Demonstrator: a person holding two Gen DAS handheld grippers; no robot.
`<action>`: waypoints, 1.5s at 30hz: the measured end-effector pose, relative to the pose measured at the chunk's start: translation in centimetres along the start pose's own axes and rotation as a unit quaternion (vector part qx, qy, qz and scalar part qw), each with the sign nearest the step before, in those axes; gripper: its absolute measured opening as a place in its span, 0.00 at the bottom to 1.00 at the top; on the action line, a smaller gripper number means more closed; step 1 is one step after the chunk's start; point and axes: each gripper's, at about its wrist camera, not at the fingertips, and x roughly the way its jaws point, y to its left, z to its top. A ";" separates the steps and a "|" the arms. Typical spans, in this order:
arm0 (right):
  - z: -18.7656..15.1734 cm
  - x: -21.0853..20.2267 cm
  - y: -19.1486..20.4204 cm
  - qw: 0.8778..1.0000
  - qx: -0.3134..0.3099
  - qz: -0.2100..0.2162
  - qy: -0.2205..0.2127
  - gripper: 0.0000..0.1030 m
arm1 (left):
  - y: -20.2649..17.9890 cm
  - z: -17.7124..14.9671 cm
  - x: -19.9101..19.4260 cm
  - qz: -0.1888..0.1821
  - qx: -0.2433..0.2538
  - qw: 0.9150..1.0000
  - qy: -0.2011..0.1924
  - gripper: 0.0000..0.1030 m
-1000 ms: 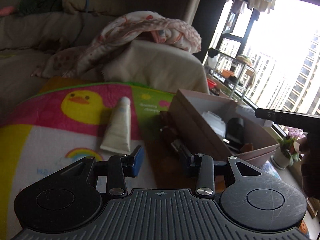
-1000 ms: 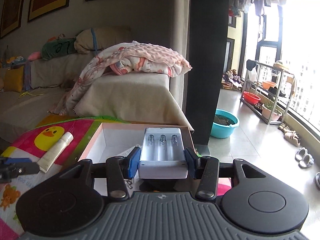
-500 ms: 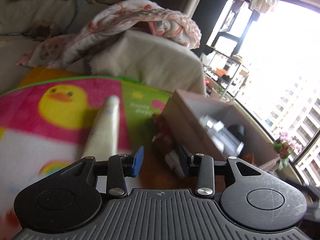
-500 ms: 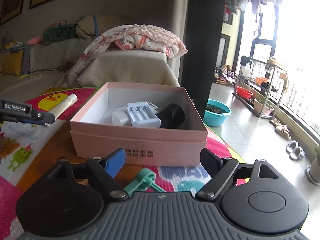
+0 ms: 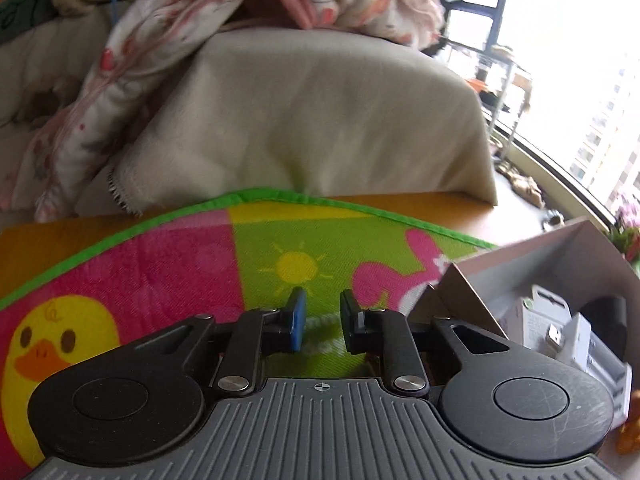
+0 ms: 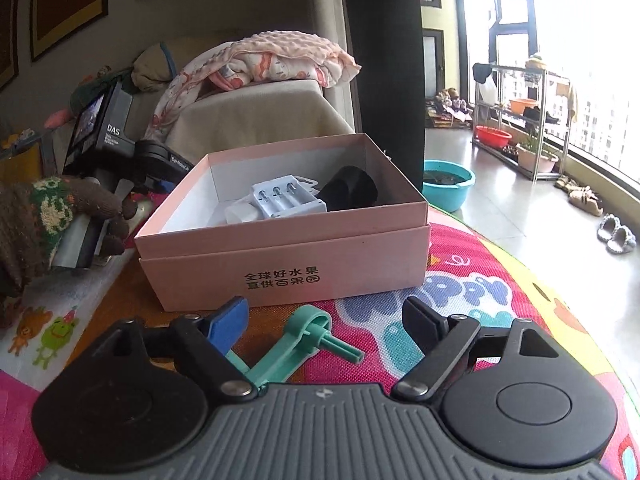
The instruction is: Organize rigid objects
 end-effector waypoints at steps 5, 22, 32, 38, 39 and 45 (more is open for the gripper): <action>0.1 0.2 -0.8 1.000 0.027 -0.001 0.005 0.82 | -1.7 -2.2 -1.9 -0.031 0.076 0.997 -0.001 0.17; -0.1 0.0 -0.7 1.000 0.029 -0.008 0.000 0.82 | -3.0 -12.2 -14.6 -0.180 0.037 0.982 0.034 0.19; -0.1 0.0 -0.7 0.999 0.032 -0.010 0.000 0.83 | 6.2 -6.2 -11.9 0.033 -0.063 0.995 -0.066 0.23; 0.0 0.2 -0.8 0.999 0.036 -0.011 0.006 0.83 | 9.1 -7.0 -10.8 -0.026 -0.125 0.991 -0.038 0.24; 0.0 0.3 -0.8 0.999 0.036 -0.011 0.007 0.83 | 9.0 -7.3 -11.2 -0.029 -0.121 0.992 -0.037 0.24; 0.0 0.3 -0.4 1.000 0.026 -0.012 0.006 0.83 | 6.1 -10.2 -16.1 -0.031 -0.107 0.992 -0.054 0.24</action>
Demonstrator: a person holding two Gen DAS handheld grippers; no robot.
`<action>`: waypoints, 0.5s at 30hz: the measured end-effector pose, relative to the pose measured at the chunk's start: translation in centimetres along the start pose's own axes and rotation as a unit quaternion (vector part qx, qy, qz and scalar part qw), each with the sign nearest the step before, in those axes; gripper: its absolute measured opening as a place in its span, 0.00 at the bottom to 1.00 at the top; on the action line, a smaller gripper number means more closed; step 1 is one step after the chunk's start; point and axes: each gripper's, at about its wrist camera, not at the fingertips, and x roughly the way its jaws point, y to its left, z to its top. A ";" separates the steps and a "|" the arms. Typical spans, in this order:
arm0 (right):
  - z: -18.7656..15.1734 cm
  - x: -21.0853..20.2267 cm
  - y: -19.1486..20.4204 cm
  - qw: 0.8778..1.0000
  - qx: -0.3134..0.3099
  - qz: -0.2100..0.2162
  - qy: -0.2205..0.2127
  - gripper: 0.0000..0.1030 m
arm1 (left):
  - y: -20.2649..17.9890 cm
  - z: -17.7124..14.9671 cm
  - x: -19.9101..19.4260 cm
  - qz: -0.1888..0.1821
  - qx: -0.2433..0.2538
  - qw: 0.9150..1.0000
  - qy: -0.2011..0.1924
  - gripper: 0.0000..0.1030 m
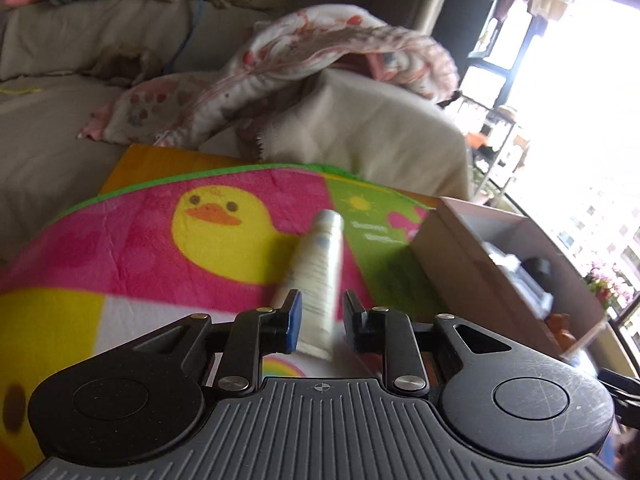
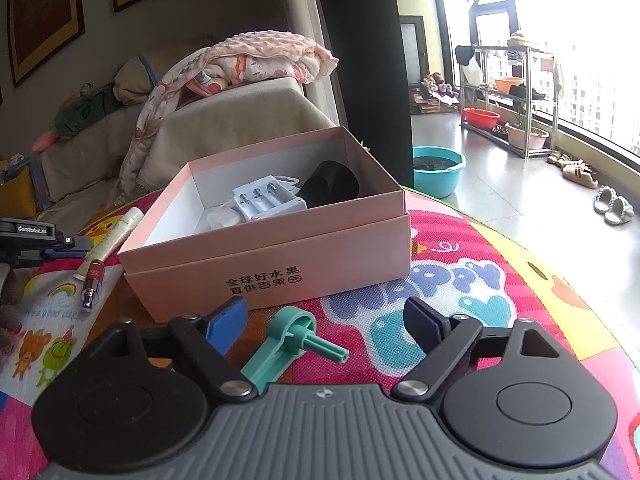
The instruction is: Organize rigid objects
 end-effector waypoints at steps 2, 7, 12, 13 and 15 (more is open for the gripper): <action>0.0 0.1 0.1 1.000 -0.001 0.000 0.002 0.83 | -0.8 -0.5 -0.5 -0.036 -0.024 0.999 0.008 0.24; 0.1 0.6 0.4 1.000 -0.007 -0.003 0.015 0.83 | -3.8 -0.1 3.0 0.002 -0.023 0.999 0.036 0.24; 0.0 0.2 0.2 1.000 0.001 -0.009 0.003 0.83 | -6.3 -1.5 4.4 0.021 0.027 0.998 0.061 0.29; 0.0 0.2 0.2 1.000 0.001 -0.008 0.003 0.83 | -6.5 -2.2 4.2 0.018 0.041 0.997 0.065 0.28; 0.1 0.3 0.2 1.000 -0.002 -0.005 0.005 0.83 | -7.0 -3.5 3.4 0.018 0.078 0.995 0.058 0.24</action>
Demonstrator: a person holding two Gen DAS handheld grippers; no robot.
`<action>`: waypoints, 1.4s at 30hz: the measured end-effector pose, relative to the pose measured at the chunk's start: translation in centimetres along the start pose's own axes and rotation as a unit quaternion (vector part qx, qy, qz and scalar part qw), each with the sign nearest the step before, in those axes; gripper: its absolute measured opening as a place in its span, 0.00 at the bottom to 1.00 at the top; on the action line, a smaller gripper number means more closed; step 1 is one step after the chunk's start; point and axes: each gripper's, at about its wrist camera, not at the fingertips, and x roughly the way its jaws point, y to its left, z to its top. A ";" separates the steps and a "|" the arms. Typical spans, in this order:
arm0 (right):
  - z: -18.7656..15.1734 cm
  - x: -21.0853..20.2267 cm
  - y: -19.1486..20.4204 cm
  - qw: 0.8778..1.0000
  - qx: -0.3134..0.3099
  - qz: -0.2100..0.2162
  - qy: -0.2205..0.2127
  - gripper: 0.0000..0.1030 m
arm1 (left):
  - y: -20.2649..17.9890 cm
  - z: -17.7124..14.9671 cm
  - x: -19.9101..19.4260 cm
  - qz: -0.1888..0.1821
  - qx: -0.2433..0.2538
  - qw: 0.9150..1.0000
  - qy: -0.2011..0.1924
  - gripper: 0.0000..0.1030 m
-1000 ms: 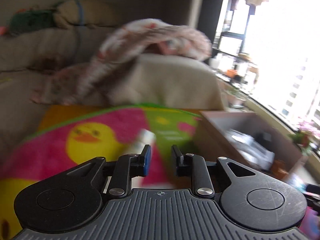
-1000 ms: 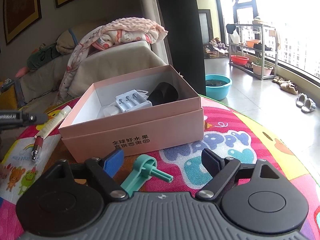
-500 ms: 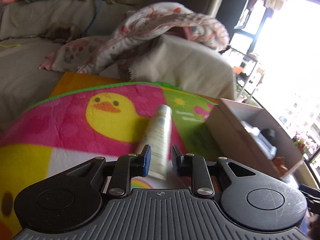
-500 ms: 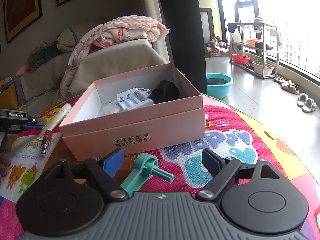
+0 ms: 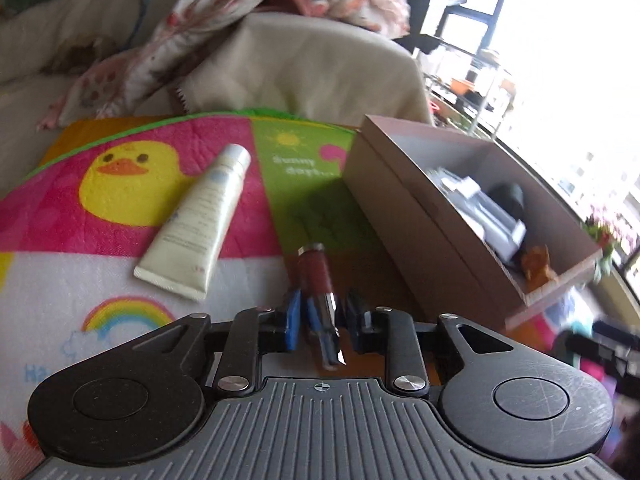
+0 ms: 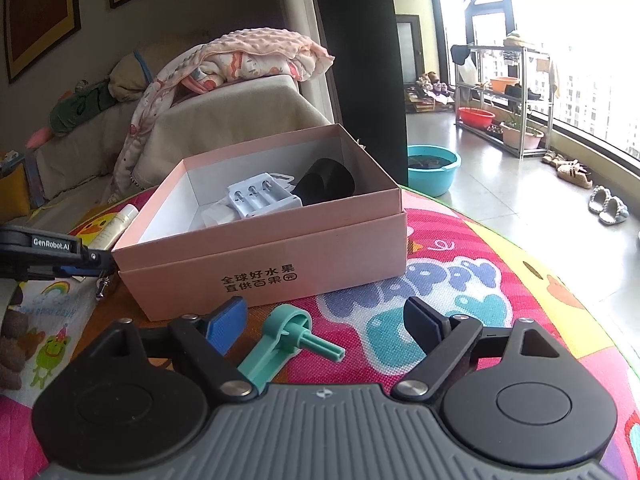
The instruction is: Organize rigid objects
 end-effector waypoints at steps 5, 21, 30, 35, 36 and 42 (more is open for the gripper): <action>-0.2 0.0 0.2 1.000 -0.009 0.001 0.003 0.83 | -0.6 -3.1 -2.9 -0.030 0.040 0.999 0.000 0.23; 0.0 0.6 0.5 1.000 -0.014 -0.010 0.016 0.83 | 5.9 4.0 -0.3 0.064 0.017 0.995 -0.070 0.25; 0.0 1.0 0.2 0.999 -0.010 0.000 0.031 0.83 | 5.6 5.0 5.2 0.058 0.015 0.998 -0.029 0.42; 0.0 1.1 0.0 0.999 -0.002 0.002 0.035 0.83 | 4.8 4.7 4.2 0.039 0.009 0.999 -0.021 0.23; 0.0 1.1 -0.1 0.999 0.000 0.002 0.034 0.83 | 4.6 4.1 3.4 0.026 0.004 0.999 -0.023 0.23; 0.0 1.0 -0.5 0.999 0.012 0.004 0.032 0.84 | 1.6 -1.7 -3.1 -0.036 -0.023 0.999 -0.014 0.22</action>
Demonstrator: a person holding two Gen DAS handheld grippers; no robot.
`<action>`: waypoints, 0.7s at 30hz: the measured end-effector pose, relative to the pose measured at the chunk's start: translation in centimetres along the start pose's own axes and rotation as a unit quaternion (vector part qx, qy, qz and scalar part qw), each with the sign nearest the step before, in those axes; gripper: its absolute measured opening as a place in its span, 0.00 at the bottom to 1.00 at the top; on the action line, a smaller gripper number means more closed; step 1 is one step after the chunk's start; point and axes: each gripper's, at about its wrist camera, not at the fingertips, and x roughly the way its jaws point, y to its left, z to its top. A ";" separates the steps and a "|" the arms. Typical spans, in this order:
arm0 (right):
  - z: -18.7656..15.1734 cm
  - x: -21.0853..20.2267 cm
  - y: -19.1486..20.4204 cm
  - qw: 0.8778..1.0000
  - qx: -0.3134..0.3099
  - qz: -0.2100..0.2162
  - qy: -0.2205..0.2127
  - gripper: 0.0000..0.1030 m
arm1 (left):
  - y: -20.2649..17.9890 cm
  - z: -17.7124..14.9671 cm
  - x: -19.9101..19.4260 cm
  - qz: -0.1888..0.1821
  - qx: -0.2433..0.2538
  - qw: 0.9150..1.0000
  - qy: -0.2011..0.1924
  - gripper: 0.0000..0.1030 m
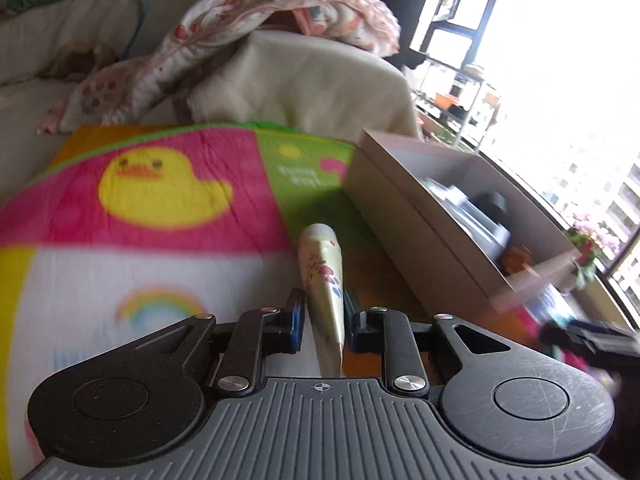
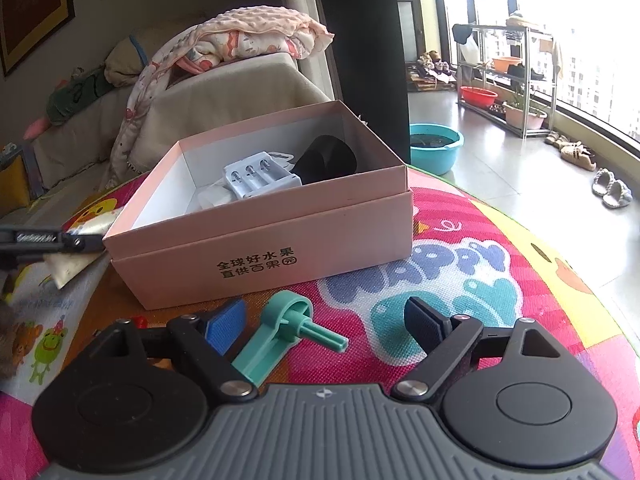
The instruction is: Organize rigid objects
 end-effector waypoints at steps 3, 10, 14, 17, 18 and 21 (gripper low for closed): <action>0.0 0.1 0.0 1.000 -0.004 -0.001 0.005 0.84 | -1.4 -3.4 -2.3 -0.010 -0.002 1.000 0.018 0.22; -0.3 -0.7 2.3 0.997 -0.080 -0.002 0.003 0.84 | -2.1 -6.8 -4.2 -0.015 -0.015 0.999 -0.031 0.23; -1.9 -4.0 5.0 0.989 -0.140 0.024 -0.030 0.84 | -1.9 -7.0 -4.2 -0.018 -0.020 0.999 -0.039 0.23; -2.8 -4.7 6.2 0.985 -0.167 0.002 -0.037 0.84 | -2.1 -7.0 -4.1 -0.013 -0.016 0.999 -0.040 0.24; -2.6 -4.5 6.1 0.987 -0.160 -0.007 -0.031 0.84 | -2.2 -7.1 -4.2 -0.010 -0.013 0.999 -0.040 0.24; -1.8 -4.2 5.5 0.993 -0.117 0.000 -0.016 0.84 | -2.4 -7.1 -4.2 -0.006 -0.008 0.999 -0.040 0.24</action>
